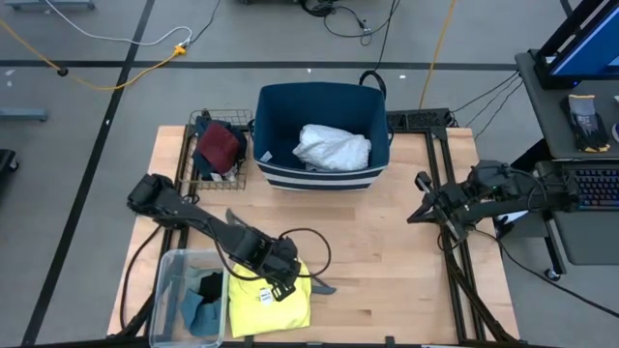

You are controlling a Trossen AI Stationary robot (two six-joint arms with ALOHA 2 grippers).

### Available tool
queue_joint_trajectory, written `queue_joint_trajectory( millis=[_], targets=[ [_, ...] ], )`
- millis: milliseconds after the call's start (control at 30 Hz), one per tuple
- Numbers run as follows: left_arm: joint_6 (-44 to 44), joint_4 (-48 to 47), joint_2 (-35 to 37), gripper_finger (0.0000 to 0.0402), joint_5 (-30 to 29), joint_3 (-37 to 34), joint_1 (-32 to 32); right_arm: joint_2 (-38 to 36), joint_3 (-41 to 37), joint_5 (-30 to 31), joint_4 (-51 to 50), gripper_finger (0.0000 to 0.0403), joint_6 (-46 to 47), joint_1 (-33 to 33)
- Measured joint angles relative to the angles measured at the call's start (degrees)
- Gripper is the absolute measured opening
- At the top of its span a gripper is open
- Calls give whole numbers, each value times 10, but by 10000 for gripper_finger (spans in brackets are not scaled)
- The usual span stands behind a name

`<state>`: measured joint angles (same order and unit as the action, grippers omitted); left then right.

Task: Pick & Place Cloths
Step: Put the yellow shirt into the blue laundry bin

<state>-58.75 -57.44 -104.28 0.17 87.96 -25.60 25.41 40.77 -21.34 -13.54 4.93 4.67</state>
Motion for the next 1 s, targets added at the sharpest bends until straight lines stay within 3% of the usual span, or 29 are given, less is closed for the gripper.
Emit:
queue_joint_trajectory(
  millis=[333,800,1000],
  targets=[
    [3,5,-27,57,13,-1,-3,-78,-30,1,2,1,25,0],
    [35,-13,-42,232,-18,-2,-5,-125,-88,2,33,1,94,0],
    [47,-38,-56,282,-15,-4,-9,-125,-88,0,33,1,94,0]
  ],
)
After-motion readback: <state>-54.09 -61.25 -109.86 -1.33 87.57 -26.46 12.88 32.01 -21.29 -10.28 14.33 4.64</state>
